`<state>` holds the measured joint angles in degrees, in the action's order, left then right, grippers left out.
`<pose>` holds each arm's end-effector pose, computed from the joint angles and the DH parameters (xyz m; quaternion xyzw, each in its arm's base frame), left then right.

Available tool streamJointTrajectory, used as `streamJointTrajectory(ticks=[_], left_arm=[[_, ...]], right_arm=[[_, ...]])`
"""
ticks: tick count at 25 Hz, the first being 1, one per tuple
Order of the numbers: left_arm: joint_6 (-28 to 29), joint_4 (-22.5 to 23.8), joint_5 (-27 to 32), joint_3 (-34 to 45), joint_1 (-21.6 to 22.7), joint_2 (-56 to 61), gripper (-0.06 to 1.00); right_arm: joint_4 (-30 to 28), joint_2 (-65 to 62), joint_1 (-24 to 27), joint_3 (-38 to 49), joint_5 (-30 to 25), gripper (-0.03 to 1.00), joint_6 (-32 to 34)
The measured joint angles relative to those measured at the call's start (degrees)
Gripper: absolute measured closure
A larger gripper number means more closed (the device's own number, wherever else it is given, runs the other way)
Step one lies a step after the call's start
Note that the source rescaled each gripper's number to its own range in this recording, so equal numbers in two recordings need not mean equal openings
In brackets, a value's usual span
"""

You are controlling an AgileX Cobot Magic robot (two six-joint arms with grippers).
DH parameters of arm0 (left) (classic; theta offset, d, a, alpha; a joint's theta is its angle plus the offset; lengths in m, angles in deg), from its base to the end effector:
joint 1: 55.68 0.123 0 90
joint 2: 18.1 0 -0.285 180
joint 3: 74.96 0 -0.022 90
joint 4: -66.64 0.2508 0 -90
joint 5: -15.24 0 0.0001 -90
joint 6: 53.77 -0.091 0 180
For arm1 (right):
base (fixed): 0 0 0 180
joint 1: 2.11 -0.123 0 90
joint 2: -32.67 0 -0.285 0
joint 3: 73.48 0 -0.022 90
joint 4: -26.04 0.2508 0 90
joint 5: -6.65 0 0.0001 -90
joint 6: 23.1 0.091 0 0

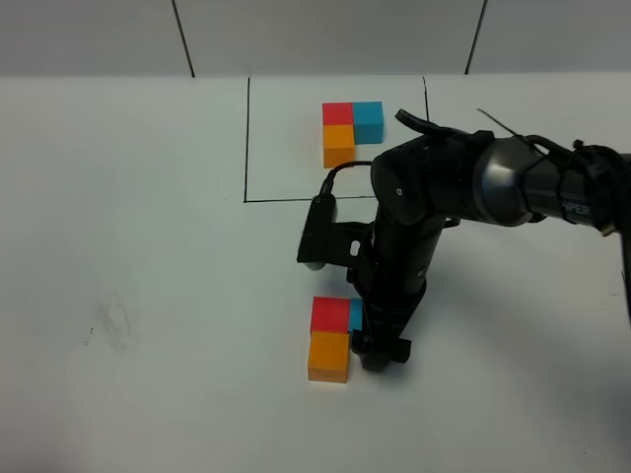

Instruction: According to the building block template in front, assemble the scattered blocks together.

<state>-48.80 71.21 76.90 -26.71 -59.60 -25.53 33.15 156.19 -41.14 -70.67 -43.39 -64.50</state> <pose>-0.0068 0.0069 0.2778 -0.0099 0.8535 -0.0006 0.5211 0.2885 0.2450 0.1394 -0.6148 0.7865 0.0481 0.0326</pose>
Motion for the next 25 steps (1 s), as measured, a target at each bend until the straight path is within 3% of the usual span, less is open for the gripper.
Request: streamJointTrajectory(ticks=[5, 9, 13, 18, 21, 25], left_arm=[[0.0, 0.0, 0.0, 0.0, 0.0, 0.0, 0.35], [0.0, 0.0, 0.0, 0.0, 0.0, 0.0, 0.35], [0.0, 0.0, 0.0, 0.0, 0.0, 0.0, 0.35], [0.0, 0.0, 0.0, 0.0, 0.0, 0.0, 0.35], [0.0, 0.0, 0.0, 0.0, 0.0, 0.0, 0.35], [0.0, 0.0, 0.0, 0.0, 0.0, 0.0, 0.35]], right_arm=[[-9.5, -11.0, 4.3, 1.4, -2.7, -0.03, 19.3], [-17.7, -20.0, 17.1, 5.5, -3.2, -0.03, 30.4], [-24.8, -27.4, 31.8, 7.7, -4.2, -0.03, 30.1], [-27.8, -38.5, 47.2, 9.6, -8.1, -0.03, 24.9], [-28.5, -48.7, 51.6, 11.5, -8.9, -0.03, 23.9], [-26.8, -63.9, 51.2, 16.8, -10.0, -0.03, 24.9]])
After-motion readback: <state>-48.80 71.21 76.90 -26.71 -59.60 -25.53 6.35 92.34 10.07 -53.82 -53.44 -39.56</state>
